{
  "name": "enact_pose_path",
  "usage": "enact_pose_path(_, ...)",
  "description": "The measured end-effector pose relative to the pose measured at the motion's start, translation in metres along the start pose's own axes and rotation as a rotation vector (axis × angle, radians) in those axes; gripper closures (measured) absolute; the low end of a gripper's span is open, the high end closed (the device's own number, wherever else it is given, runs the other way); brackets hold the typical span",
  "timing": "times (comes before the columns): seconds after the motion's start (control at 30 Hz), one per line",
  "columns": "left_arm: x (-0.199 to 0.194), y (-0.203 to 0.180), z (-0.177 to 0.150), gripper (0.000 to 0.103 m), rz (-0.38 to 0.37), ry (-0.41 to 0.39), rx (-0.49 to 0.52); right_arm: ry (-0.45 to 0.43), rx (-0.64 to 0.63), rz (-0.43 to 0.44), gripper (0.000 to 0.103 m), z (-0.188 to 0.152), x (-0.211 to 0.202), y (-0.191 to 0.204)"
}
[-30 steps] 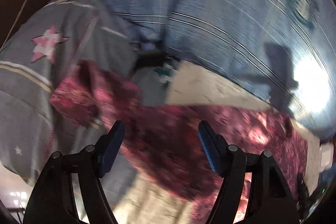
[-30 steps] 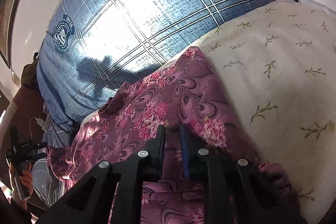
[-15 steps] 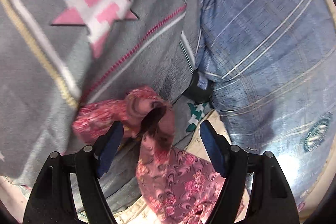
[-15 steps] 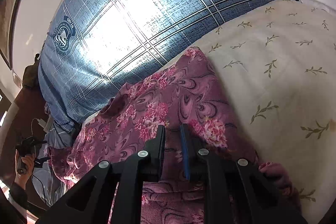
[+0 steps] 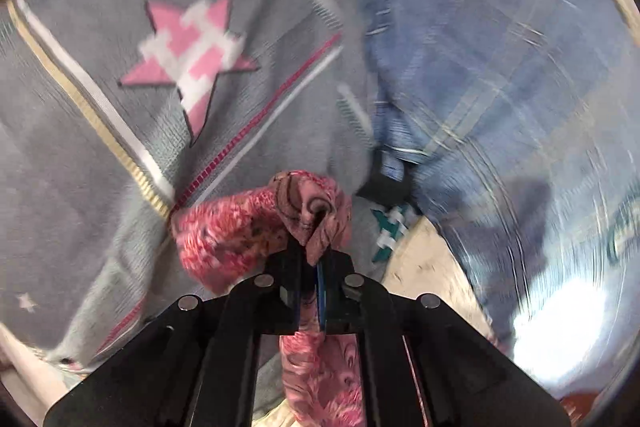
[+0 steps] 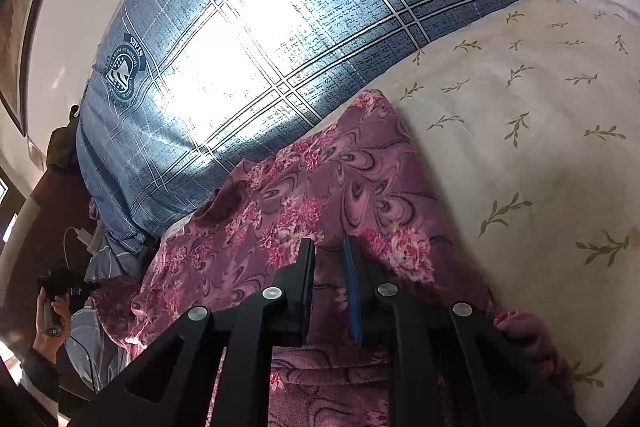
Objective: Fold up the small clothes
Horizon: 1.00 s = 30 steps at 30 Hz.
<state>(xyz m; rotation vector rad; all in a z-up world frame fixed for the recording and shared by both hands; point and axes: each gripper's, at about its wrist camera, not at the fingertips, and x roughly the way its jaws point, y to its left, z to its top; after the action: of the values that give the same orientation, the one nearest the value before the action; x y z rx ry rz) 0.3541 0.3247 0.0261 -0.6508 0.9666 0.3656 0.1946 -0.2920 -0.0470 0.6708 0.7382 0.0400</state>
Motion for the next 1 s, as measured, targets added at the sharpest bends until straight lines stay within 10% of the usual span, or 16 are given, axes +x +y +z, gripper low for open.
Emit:
enact_pose_path(0.33,-0.045,-0.091,-0.094,0.1,-0.071,-0.087,0.321,-0.001,0.001,0.003,0.087,0.0,0.0,0.0)
enact_pose_path(0.73,0.005,-0.23,-0.256,0.099,-0.113,0.039,0.668,-0.005,0.013,0.026,0.087,0.0,-0.002,-0.003)
enact_pose_path(0.83,0.017,-0.244,-0.29,0.087,-0.034,0.037,0.772,-0.006,0.016,0.032,0.087,0.0,-0.002,-0.005)
enact_pose_path(0.9,0.018,-0.246,-0.303,0.051,-0.033,0.063,0.809,-0.006,0.017,0.036,0.087,-0.001,-0.002,-0.005)
enact_pose_path(1.0,0.007,-0.246,-0.322,0.041,-0.073,0.082,0.854,-0.003,0.016,0.036,0.087,-0.001,-0.002,-0.005)
